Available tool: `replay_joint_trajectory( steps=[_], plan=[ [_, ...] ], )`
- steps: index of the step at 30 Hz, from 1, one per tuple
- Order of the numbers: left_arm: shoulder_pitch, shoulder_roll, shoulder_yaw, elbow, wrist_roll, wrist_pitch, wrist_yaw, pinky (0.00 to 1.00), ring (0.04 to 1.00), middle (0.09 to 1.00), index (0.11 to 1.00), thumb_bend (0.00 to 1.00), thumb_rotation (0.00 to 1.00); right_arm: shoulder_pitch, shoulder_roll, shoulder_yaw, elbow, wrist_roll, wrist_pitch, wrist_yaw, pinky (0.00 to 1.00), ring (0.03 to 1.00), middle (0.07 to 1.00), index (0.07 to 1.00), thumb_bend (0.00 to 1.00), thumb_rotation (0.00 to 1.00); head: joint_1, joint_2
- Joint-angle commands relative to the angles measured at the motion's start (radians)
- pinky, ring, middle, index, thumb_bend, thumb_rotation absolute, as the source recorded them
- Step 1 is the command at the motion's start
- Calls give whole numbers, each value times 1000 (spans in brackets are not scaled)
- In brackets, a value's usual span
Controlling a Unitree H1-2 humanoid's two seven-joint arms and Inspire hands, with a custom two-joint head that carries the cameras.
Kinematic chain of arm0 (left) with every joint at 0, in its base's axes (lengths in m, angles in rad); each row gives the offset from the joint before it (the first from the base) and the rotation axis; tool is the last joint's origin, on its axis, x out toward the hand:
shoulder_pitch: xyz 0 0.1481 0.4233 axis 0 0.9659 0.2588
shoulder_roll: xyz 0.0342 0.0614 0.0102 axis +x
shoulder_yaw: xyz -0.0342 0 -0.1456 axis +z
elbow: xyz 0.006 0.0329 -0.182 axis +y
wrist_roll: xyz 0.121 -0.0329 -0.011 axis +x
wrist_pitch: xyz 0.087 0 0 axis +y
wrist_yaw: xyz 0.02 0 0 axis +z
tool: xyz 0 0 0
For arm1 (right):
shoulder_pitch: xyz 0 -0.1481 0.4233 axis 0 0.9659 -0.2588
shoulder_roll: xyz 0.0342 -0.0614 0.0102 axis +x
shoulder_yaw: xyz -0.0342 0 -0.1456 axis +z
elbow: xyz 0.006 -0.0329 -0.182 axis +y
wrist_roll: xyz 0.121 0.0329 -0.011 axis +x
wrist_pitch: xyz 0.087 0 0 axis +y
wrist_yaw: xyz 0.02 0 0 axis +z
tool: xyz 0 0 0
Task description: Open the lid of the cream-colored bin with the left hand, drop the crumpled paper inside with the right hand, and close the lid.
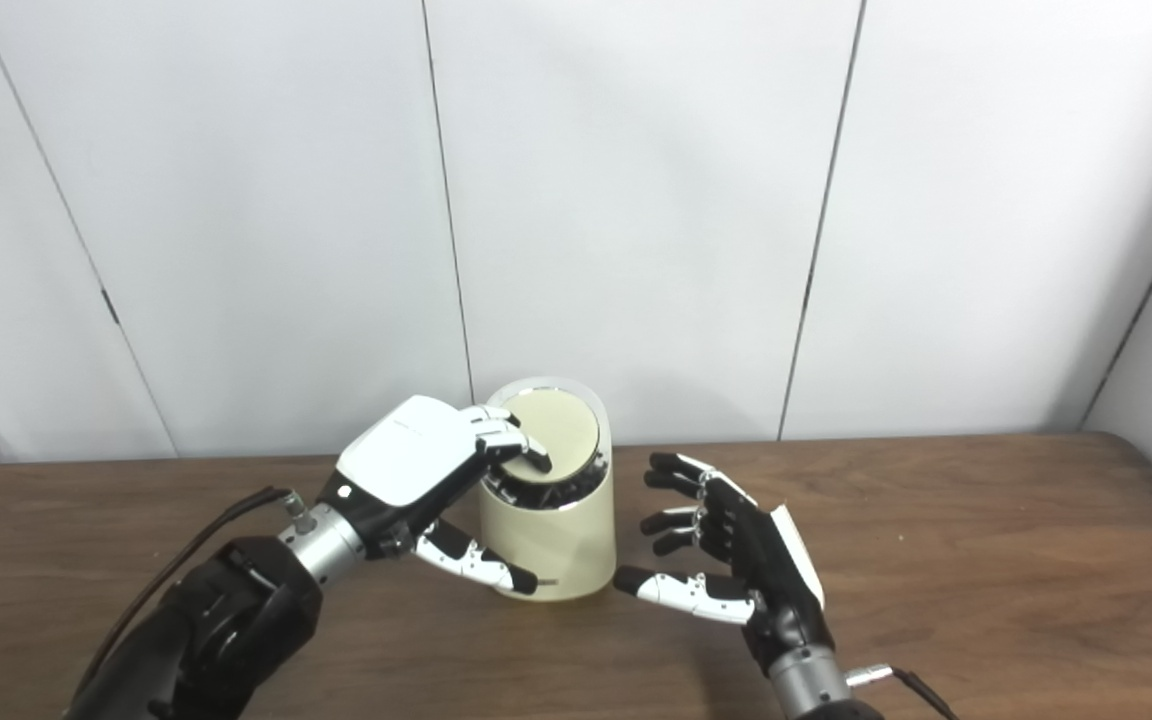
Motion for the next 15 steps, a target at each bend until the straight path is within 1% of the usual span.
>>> replay_joint_trajectory(
  steps=[1,6,12,15],
  plan=[
    [-17,7,-23,28,23,4,-20,784,844,752,754,943,553,-33,6,-1,-39,6,-10,-8,516,597,770,771,798,164,-1,2],
    [-14,5,-37,46,27,4,-24,794,848,745,745,950,567,-32,10,-4,-48,12,1,-8,525,592,770,766,789,142,-3,7],
    [-12,5,-61,60,50,11,-41,825,854,728,725,948,534,-31,12,-4,-58,0,6,-15,514,587,773,763,780,140,-5,11],
    [-13,9,-72,64,69,12,-43,812,848,721,715,954,572,-29,15,-4,-67,-6,22,-21,542,583,769,762,786,142,-3,15]
  ],
)
